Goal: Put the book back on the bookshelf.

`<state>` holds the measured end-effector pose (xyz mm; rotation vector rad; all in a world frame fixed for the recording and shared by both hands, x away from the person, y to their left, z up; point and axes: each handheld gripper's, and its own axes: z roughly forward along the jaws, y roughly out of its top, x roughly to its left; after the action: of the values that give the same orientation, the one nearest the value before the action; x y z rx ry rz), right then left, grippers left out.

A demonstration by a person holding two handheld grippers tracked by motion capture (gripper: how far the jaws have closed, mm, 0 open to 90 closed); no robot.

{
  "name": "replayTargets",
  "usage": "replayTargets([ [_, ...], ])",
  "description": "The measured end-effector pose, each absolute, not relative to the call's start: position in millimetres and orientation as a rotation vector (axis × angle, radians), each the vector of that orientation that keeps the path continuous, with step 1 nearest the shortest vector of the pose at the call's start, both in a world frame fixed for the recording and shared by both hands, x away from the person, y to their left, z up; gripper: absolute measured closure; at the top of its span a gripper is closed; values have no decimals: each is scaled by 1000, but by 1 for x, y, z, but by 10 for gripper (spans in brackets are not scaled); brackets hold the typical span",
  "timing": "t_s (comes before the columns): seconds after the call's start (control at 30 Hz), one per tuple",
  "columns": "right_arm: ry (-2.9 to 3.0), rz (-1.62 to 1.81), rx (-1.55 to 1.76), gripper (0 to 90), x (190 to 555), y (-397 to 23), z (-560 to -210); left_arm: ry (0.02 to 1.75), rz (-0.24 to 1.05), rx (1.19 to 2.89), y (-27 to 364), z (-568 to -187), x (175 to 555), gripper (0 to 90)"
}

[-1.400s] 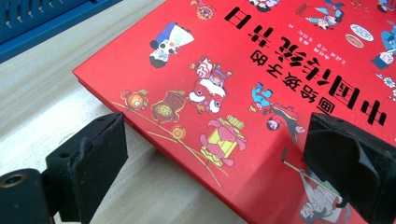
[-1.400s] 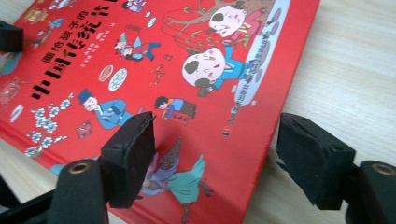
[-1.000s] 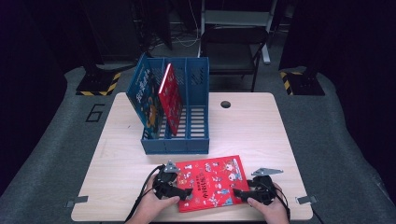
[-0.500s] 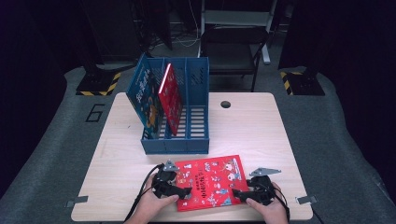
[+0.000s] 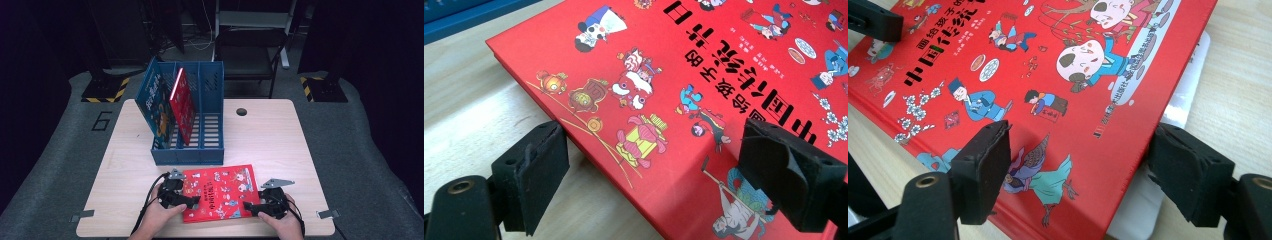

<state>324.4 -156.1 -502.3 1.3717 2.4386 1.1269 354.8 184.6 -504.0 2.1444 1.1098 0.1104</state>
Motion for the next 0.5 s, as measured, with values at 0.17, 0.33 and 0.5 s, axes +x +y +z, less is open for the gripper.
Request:
replayTargets([
  [0.17, 2443, 1147, 1359, 251, 330, -156, -503, 1121, 115, 2128, 186, -505, 356, 126],
  [0.33, 2465, 1142, 1349, 250, 329, -158, -504, 1103, 121, 2125, 187, -505, 356, 131],
  [0.5, 2474, 1124, 1364, 255, 325, -159, -503, 1118, 124, 2106, 185, -505, 355, 159],
])
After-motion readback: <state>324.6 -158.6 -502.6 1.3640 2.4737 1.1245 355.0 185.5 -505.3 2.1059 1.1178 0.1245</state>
